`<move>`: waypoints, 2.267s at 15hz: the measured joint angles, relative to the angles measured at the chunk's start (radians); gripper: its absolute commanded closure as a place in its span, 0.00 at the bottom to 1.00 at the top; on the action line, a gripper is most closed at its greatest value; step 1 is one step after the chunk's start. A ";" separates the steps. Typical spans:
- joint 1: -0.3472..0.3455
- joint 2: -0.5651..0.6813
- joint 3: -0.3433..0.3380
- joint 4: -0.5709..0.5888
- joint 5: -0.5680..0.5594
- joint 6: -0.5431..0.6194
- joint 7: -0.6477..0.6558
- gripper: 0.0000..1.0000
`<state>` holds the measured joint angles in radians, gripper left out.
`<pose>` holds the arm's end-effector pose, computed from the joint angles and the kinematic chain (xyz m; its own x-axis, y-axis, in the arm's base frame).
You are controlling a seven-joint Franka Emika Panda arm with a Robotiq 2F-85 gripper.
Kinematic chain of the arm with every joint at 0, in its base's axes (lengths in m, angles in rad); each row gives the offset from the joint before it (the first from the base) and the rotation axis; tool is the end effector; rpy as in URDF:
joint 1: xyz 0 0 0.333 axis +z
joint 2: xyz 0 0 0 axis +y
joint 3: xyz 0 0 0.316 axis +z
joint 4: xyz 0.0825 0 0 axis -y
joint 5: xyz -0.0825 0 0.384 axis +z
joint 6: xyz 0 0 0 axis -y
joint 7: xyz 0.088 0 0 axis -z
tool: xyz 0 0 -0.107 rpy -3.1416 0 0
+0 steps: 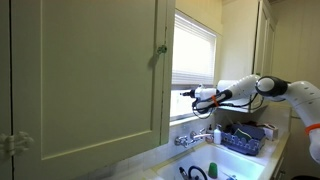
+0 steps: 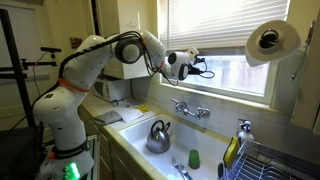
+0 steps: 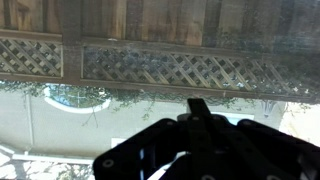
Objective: Open the blinds half way
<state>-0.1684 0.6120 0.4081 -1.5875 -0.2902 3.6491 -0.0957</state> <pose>0.7056 0.1240 0.4882 0.0249 0.1235 0.9920 0.3292 -0.9380 0.1085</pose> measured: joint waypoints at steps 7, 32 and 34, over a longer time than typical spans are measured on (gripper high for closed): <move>0.012 -0.055 0.009 -0.026 0.003 -0.013 0.000 1.00; -0.054 -0.219 0.076 0.000 0.002 -0.186 0.069 1.00; -0.064 -0.220 0.094 0.029 0.002 -0.215 0.069 1.00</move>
<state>-0.2327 0.3924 0.5019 -1.5589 -0.2886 3.4340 -0.0271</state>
